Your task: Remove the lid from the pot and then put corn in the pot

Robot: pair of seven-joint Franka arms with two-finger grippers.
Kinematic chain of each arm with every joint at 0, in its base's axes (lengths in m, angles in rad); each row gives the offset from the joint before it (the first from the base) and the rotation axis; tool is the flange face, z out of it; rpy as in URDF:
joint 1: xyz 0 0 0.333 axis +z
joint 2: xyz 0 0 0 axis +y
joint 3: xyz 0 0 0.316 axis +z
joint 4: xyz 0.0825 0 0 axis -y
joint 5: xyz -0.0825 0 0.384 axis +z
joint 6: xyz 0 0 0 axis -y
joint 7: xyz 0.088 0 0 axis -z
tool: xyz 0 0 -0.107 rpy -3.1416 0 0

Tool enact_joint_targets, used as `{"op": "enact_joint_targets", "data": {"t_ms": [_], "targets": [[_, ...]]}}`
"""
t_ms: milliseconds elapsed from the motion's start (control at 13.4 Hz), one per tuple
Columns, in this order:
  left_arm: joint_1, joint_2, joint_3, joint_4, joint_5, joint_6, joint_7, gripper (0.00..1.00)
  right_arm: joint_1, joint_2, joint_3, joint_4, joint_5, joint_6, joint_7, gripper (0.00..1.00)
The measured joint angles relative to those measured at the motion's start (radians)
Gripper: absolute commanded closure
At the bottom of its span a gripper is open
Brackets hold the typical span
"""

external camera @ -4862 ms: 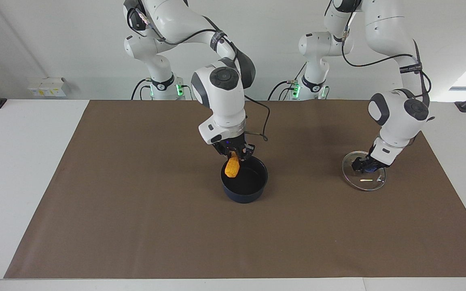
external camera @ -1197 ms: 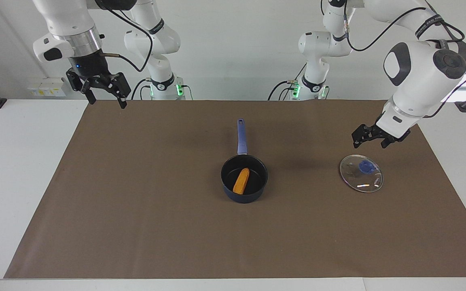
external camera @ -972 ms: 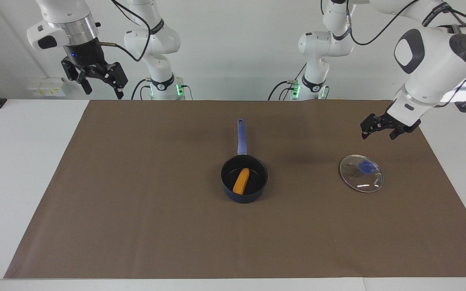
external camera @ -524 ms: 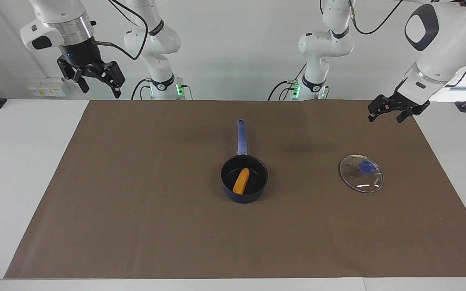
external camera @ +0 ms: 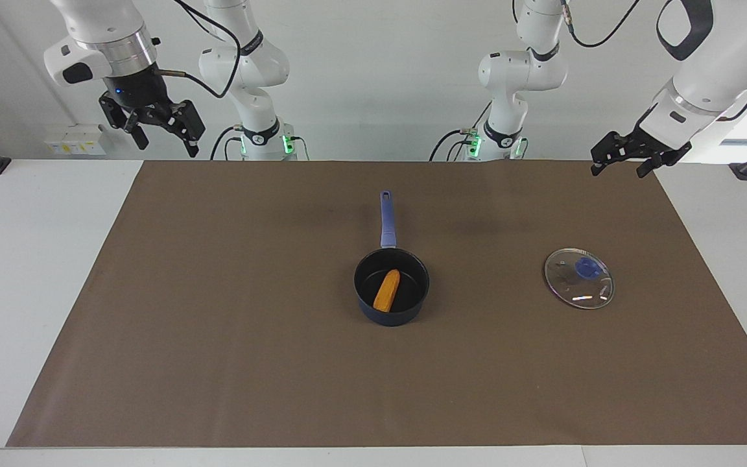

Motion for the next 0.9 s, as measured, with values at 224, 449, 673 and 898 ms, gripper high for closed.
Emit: {"op": "enact_joint_targets", "data": {"t_ms": [224,449,673,898], "targets": [[0.000,0.001,0.001,0.018,0.000,-0.016,0.003,0.00,0.000,-0.011,0.000,-0.015,0.008,0.000,-0.016,0.00],[0.000,0.006,0.001,0.018,0.000,-0.016,0.004,0.00,0.000,-0.013,0.000,-0.022,0.017,0.001,-0.016,0.00],[0.000,0.006,0.001,0.018,0.000,-0.016,0.006,0.00,-0.001,-0.013,0.000,-0.023,0.018,0.001,-0.016,0.00],[0.000,0.006,0.001,0.018,0.000,-0.016,0.007,0.00,-0.003,-0.013,0.000,-0.023,0.018,0.001,-0.016,0.00]]}}
